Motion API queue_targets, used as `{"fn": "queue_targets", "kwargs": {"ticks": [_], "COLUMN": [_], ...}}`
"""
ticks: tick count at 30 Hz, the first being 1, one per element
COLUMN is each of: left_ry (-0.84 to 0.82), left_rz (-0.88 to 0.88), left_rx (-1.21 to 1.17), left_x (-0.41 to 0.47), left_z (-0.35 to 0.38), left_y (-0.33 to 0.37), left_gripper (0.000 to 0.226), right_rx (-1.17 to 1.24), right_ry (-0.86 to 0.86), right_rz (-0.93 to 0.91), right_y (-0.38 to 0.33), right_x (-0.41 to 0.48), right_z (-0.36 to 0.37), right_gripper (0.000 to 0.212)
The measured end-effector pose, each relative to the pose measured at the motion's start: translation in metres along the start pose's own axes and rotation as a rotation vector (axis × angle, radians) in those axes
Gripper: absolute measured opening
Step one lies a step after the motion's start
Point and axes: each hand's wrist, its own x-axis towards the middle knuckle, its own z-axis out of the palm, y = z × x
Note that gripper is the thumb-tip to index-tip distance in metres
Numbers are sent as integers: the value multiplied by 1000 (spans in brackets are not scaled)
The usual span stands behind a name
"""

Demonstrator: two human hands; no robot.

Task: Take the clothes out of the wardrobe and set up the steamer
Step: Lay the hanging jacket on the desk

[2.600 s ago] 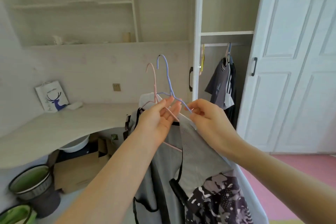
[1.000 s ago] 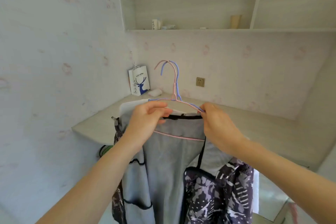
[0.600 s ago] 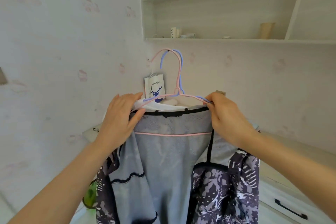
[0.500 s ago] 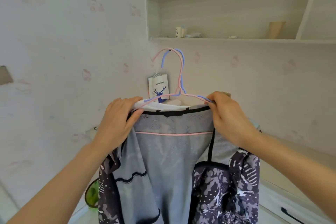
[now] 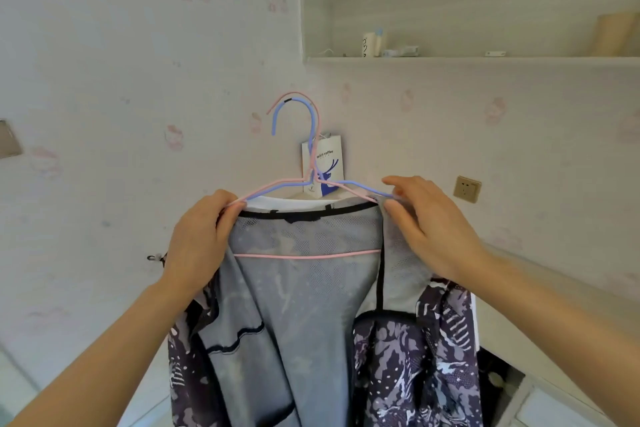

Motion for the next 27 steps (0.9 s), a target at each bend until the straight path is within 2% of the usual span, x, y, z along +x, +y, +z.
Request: {"fn": "queue_targets", "kwargs": {"ticks": [5,10,13,20,27], "left_ry": [1,-26,-40,13,53], "left_rz": [12,32,57,110,8], "left_rx": [-23,-28,25,170,186], "left_x": [46,92,118,168,217], "left_z": [14,33,48,94,162], "left_y": [-44,-89,-115,-157,-201], "left_gripper": [19,20,19,17,19], "right_rx": [-103,-132,-97,-60,-82], "right_ry": [-51,-3,3,-7,-15], "right_rz": [-3,22,70,134,144], "right_y": [22,29,36,63,114], "right_x": [35,81,104,146,206], "right_z": [43,91,120,176,230], "right_gripper": [45,37,29,30,26]}}
